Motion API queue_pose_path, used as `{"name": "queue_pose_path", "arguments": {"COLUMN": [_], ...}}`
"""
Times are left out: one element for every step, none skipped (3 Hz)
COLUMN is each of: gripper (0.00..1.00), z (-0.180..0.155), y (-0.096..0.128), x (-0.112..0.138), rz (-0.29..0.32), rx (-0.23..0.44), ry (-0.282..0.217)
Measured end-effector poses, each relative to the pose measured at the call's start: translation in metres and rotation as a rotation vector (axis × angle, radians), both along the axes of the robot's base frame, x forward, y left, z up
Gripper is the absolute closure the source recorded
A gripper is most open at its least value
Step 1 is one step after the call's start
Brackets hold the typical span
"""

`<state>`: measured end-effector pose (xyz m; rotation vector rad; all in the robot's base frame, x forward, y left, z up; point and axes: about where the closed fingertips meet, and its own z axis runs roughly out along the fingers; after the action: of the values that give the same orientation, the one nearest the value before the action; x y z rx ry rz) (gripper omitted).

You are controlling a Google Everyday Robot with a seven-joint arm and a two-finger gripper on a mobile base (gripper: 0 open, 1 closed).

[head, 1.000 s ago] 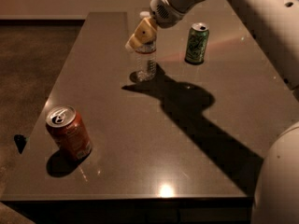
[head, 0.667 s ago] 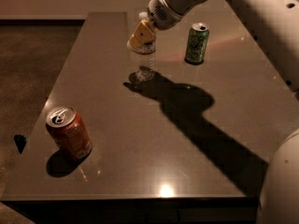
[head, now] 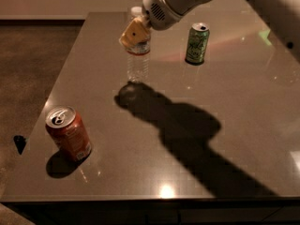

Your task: Move water bottle near coke can

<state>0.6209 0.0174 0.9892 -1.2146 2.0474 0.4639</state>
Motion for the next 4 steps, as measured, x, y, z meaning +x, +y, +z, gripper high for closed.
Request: {"name": "queue_pose_path", "arguments": {"gripper": [1.00,1.00,1.00,1.00], "z": [0.014,0.019,0.005,-0.011], "y": [0.004,-0.004,-0.013,-0.011], "x": [-0.041,-0.101,-0.157,-0.188], "rz": [0.049,0.128,0.237,0.338], "rx": [0.032,0.046,0.020,-0.001], "ry": [-0.011,0.011,0.029,0.021]}}
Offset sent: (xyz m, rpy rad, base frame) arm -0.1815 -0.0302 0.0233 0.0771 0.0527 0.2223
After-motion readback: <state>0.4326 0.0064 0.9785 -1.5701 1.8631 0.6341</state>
